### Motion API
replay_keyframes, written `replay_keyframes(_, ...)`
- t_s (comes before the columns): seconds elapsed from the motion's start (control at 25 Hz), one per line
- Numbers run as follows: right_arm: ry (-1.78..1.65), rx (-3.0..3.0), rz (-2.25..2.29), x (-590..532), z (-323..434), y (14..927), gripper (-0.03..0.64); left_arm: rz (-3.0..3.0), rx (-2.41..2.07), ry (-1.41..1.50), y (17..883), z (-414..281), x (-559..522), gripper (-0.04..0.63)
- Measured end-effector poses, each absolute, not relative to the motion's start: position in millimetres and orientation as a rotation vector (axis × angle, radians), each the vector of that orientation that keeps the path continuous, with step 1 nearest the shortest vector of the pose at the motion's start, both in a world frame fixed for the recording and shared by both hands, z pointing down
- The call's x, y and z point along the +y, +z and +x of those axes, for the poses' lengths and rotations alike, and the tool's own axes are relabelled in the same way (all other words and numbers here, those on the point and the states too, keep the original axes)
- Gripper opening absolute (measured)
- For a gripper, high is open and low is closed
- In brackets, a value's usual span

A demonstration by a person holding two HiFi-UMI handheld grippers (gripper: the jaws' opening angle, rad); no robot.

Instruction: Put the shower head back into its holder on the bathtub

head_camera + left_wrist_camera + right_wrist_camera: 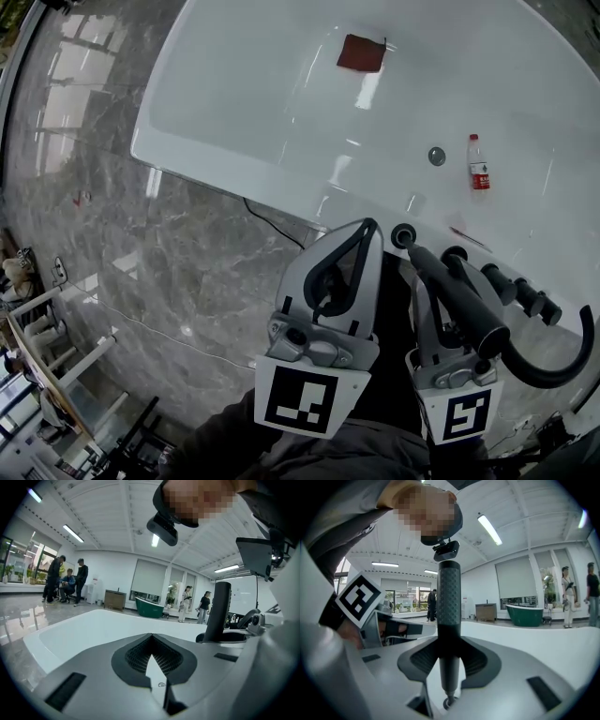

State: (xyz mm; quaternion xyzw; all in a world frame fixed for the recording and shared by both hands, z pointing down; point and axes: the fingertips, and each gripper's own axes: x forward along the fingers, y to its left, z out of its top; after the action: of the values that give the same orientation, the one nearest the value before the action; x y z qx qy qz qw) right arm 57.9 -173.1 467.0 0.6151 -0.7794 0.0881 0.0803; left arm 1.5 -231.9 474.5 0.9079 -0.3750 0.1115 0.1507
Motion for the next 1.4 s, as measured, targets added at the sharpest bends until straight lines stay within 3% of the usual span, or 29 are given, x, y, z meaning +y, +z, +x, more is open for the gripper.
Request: replay_keyframes(1.4, 0.337, -2.264, 1.745, -182.5, 53.4, 557.0, 0.14, 2.533, -1.099, 0.339, 508.0, -9.3, -244.4, 0.003)
